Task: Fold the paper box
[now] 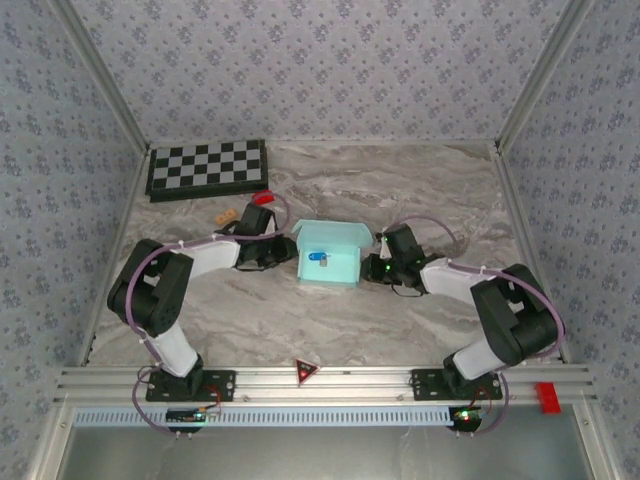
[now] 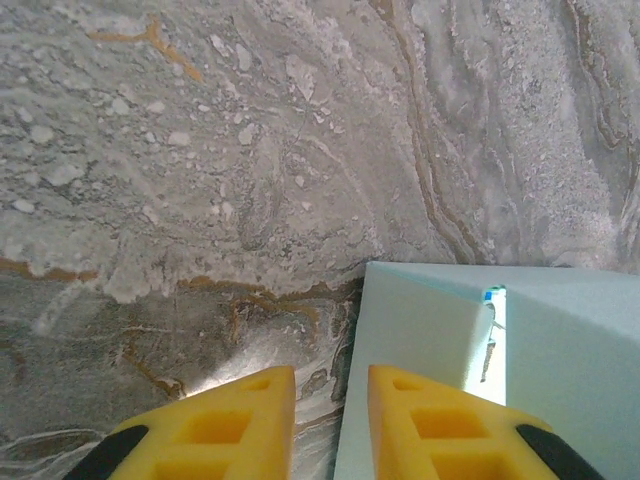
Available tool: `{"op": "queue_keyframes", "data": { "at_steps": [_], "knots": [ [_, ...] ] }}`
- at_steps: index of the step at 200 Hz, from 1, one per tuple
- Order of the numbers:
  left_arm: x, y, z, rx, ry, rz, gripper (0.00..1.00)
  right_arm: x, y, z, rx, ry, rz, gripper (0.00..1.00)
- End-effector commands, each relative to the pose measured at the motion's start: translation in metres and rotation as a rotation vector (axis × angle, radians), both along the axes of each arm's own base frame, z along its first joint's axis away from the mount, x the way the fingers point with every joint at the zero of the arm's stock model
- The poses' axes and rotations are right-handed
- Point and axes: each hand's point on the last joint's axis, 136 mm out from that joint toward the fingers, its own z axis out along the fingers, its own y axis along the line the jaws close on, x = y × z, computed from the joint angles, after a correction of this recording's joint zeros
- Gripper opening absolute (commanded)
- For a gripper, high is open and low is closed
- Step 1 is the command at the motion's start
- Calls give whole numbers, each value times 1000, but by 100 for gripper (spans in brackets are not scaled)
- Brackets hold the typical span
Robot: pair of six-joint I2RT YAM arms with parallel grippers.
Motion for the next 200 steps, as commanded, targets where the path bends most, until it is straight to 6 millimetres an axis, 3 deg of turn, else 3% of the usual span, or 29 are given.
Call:
{"op": "queue_keyframes", "data": {
  "at_steps": [1, 50, 66, 98, 116, 149, 171, 200],
  "knots": [
    [0, 9, 18, 37, -43, -11, 28, -7, -24, 1, -121, -13, -37, 22],
    [-6, 45, 47, 186, -146, 21, 36, -9, -55, 31, -212, -98, -29, 32],
    [-8, 43, 61, 185, -198, -28, 38, -7, -58, 45, -219, -156, 1, 35],
    [-9, 48, 84, 244, -313, -125, 53, -4, -61, 68, -251, -249, 103, 38],
    [-9, 49, 96, 270, -403, -192, 57, -1, -62, 81, -278, -312, 155, 39],
    [-18, 36, 113, 269, -624, -400, 59, 6, -56, 103, -322, -496, 303, 46],
    [-34, 22, 111, 249, -723, -603, 59, 12, -53, 114, -309, -564, 340, 49],
    [-31, 13, 113, 238, -773, -666, 60, 15, -41, 120, -290, -628, 427, 52]
  ]
}}
